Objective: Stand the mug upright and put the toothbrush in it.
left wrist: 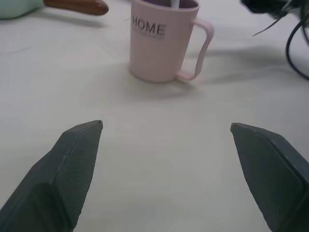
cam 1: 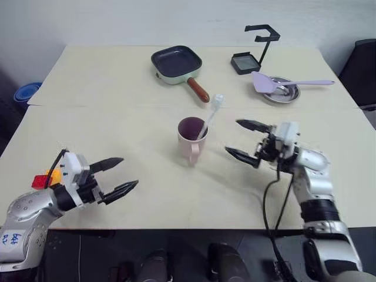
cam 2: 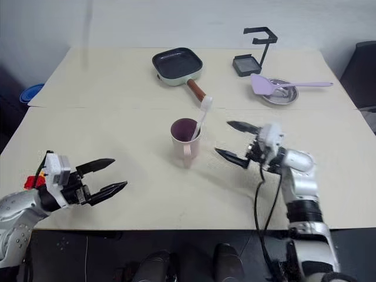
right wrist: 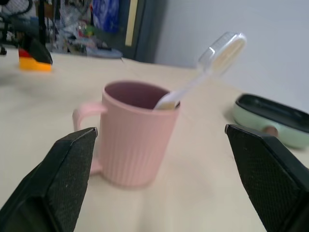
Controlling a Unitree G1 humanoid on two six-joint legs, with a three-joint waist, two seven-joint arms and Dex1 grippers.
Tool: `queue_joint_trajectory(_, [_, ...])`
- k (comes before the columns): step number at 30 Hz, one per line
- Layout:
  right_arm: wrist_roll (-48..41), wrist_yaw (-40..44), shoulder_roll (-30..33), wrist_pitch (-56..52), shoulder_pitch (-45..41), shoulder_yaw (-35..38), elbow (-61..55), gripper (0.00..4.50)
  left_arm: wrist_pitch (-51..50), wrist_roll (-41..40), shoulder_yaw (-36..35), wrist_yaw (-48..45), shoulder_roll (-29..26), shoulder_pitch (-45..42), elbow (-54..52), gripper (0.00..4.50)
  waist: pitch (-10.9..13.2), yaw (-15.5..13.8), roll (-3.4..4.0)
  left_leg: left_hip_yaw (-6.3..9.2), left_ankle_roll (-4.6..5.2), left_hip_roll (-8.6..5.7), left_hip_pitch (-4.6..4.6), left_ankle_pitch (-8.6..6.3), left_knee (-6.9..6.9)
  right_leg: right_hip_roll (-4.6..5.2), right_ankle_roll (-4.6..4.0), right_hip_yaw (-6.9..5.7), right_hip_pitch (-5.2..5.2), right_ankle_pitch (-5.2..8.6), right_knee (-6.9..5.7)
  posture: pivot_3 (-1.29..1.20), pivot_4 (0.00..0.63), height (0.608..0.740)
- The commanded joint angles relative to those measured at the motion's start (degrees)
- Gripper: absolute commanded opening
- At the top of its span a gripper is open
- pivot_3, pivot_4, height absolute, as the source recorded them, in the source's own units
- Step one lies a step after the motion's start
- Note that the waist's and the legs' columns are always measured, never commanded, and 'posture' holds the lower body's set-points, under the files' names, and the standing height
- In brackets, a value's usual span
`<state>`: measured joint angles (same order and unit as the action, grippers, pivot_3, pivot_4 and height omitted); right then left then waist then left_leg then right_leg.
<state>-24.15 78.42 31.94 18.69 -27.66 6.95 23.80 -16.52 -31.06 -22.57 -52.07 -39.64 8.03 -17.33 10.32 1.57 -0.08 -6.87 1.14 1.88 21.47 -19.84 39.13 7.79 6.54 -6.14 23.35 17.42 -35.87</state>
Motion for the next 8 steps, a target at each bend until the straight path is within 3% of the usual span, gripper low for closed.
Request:
queue_joint_trajectory(1, [-1.56,8.32,5.64,3.13,3.78,2.19,1.83,4.44,6.91,4.11,-3.78,1.60,1.04,3.76,-0.08,4.50,0.01,-0.06,-0.02,0.00,0.03,0.00,-0.02,-0.02,-0.01,0.01,0.00,-0.01,-0.02,0.00,0.03,0.00,0.150,0.740])
queue_joint_trajectory(8, [-1.48,8.31,7.59,3.86,10.22,3.75,2.46,4.44,15.29,11.72,-3.22,5.93,3.84,8.46,-0.17,4.50,0.03,0.05,-0.05,-0.03,0.00,0.09,-0.42,-0.07,-0.01,0.04,-0.01,-0.02,-0.38,0.01,0.21,0.00,0.150,0.740])
